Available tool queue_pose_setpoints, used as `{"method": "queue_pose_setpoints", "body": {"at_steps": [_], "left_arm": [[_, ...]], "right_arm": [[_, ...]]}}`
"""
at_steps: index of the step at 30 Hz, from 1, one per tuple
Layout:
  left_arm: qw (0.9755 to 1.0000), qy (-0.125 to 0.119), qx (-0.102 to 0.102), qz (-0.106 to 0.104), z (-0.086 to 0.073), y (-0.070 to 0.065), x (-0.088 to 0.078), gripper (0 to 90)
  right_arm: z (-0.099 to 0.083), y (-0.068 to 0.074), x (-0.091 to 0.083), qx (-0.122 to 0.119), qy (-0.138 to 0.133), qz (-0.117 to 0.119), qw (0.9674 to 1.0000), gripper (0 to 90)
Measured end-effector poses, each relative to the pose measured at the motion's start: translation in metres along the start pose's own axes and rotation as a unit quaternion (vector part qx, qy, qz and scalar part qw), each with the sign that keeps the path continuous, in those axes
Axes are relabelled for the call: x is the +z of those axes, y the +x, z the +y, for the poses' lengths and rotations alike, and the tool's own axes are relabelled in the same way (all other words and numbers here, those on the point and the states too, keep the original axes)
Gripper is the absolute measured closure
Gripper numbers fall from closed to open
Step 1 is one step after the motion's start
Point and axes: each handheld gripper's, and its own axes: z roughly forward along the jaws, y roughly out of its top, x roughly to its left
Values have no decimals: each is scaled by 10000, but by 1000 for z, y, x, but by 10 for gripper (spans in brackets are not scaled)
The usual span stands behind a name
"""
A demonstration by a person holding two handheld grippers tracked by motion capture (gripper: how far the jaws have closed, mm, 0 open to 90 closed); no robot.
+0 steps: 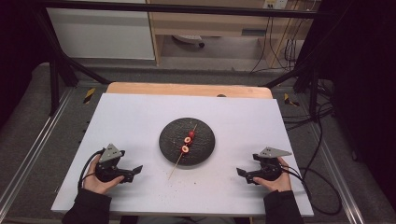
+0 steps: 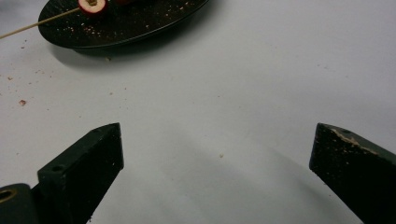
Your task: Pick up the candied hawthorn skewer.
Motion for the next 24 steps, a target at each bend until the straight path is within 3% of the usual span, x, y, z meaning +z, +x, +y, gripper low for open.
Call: {"method": "queue_pose_setpoints", "body": {"at_steps": [13,24], "left_arm": [[9999,64,76,-20,2,-6,2,60],[9996,148,214,-118,11,-26,11,61]], "right_arm": [[0,0,0,-39,15,8,10000,38],[0,1,0,-27,0,12,10000,38]]}}
